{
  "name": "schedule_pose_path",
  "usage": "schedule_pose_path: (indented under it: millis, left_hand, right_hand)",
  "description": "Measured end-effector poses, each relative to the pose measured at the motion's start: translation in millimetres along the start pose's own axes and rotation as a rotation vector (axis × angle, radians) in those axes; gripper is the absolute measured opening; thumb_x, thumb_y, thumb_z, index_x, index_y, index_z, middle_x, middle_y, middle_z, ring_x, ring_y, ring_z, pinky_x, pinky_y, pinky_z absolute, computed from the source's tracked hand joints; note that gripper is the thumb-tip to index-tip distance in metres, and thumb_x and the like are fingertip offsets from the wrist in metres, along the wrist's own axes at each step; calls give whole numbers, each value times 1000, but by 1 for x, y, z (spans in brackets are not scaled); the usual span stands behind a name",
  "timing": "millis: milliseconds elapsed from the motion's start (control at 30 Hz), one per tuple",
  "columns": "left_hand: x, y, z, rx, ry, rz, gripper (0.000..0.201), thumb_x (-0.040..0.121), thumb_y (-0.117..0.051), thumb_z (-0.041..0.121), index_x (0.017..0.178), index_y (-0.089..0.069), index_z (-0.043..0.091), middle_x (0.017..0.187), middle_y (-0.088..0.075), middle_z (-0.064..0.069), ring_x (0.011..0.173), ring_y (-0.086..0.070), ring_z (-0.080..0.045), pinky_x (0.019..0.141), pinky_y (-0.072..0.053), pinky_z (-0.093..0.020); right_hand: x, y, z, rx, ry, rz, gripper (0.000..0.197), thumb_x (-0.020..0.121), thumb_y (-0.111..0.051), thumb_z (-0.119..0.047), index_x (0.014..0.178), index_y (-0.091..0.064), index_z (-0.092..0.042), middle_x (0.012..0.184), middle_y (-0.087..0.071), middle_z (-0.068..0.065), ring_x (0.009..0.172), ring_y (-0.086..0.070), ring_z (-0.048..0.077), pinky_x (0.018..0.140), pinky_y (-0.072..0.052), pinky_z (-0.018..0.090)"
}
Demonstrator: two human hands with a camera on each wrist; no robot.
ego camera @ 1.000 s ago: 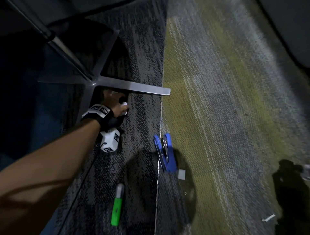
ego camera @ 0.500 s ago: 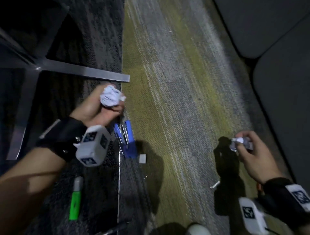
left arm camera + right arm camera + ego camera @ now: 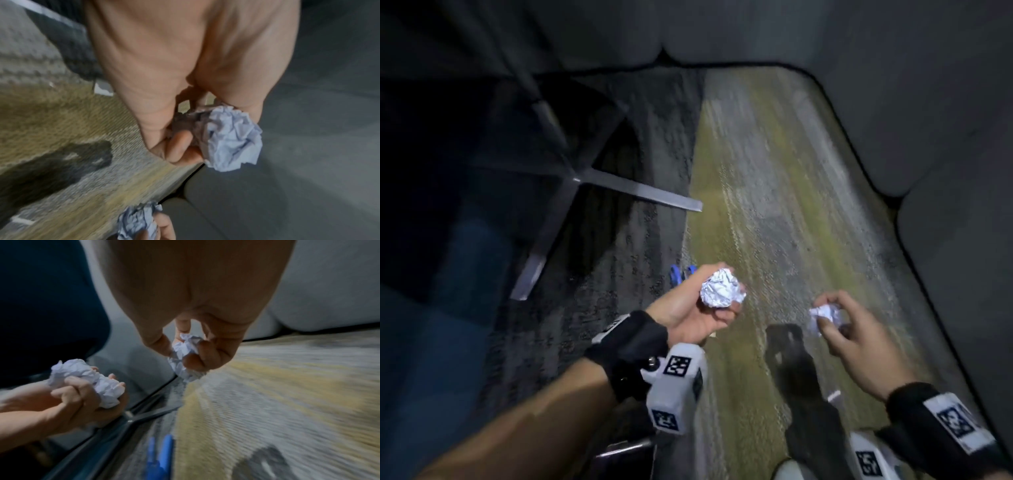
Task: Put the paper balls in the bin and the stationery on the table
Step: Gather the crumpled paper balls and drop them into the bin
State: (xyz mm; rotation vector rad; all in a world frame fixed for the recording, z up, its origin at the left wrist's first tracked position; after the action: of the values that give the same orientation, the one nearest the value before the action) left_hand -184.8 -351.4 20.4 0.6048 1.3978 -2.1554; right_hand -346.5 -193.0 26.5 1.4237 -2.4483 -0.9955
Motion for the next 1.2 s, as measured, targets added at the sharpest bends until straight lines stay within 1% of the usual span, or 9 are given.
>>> schedule_pose_path:
  millis: [100, 333, 466, 633, 833, 900, 1000, 1133, 1200]
  left_hand:
    - [-73, 4, 29, 12, -136, 37, 17, 71, -62, 31, 66, -67, 16, 87, -55, -4, 54, -44, -11, 47, -26, -15]
    - [-290, 26, 57, -78, -501, 89, 17, 80, -59, 30, 93, -62, 20, 103, -60, -13, 55, -55, -15, 48, -39, -18]
    - [-396, 70, 29, -151, -673, 208, 17, 85, -55, 28, 98, -62, 19, 101, -61, -13, 55, -58, -14, 47, -41, -19]
    - [-518, 170, -25, -405, -950, 470, 13, 75, -60, 29, 85, -61, 21, 90, -58, -8, 57, -51, -13, 47, -32, -19]
    - [-587, 275, -92, -902, -916, 748, 27, 81, -50, 31, 63, -52, 11, 58, -59, -6, 53, -56, -18, 46, -34, -13]
    - [-596, 274, -110, -1105, -963, 788, 44, 95, -37, 41, 75, -47, 2, 76, -59, -20, 77, -58, -27, 50, -46, -23]
    - [-610, 263, -135, -1186, -1048, 834, 40, 95, -41, 39, 86, -41, 0, 108, -52, -25, 95, -56, -33, 85, -48, -30]
    - [-607, 254, -177, -1058, -1049, 934, 20, 92, -45, 27, 109, -46, 17, 120, -48, -20, 89, -62, -31, 70, -51, -34]
    - [-603, 245, -193, -989, -1045, 1018, 26, 92, -45, 25, 117, -47, 18, 126, -48, -16, 91, -65, -29, 66, -52, -32]
  right_hand:
    - [-1, -16, -93, 118, 110, -223, 13, 95, -53, -12, 102, -58, -22, 57, -51, -15, 49, -41, 7, 47, -35, 15]
    - [-50, -74, -350, 124, 550, -661, 17, 92, -54, -15, 109, -57, -15, 81, -55, 15, 52, -48, 19, 43, -38, 22]
    - [-99, -142, -426, -16, 647, -904, 16, 95, -52, -13, 105, -59, -22, 67, -54, 1, 47, -44, 15, 41, -36, 24]
    - [-166, -226, -466, -156, 675, -1128, 12, 96, -50, -20, 105, -59, -19, 52, -56, -8, 43, -48, 12, 42, -36, 24]
    - [-222, -318, -477, -34, 501, -1274, 20, 97, -49, -15, 113, -56, -5, 67, -57, 7, 42, -48, 13, 36, -37, 20]
    - [-237, -346, -474, 14, 401, -1306, 20, 98, -48, -16, 112, -54, -4, 74, -53, 16, 42, -48, 14, 36, -37, 19]
    - [-257, -389, -467, 112, 252, -1345, 14, 99, -46, -15, 108, -53, -7, 68, -51, 13, 37, -47, 13, 34, -35, 19]
    - [-275, -444, -470, 262, 126, -1287, 23, 99, -45, -16, 118, -51, -5, 77, -53, 17, 35, -49, 10, 34, -39, 19]
    - [-285, -465, -469, 327, -4, -1315, 42, 99, -45, -16, 140, -36, -11, 104, -56, 22, 42, -63, 15, 42, -52, 23]
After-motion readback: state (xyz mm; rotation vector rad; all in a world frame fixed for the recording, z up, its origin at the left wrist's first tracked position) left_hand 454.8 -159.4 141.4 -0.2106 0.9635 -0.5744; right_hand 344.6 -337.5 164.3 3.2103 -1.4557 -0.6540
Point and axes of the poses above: each hand's wrist, its own x-axis towards the middle knuckle, its own y-axis out of the back of the hand, z = x × y, the point moved 5 cm from there along x, towards the middle knuckle
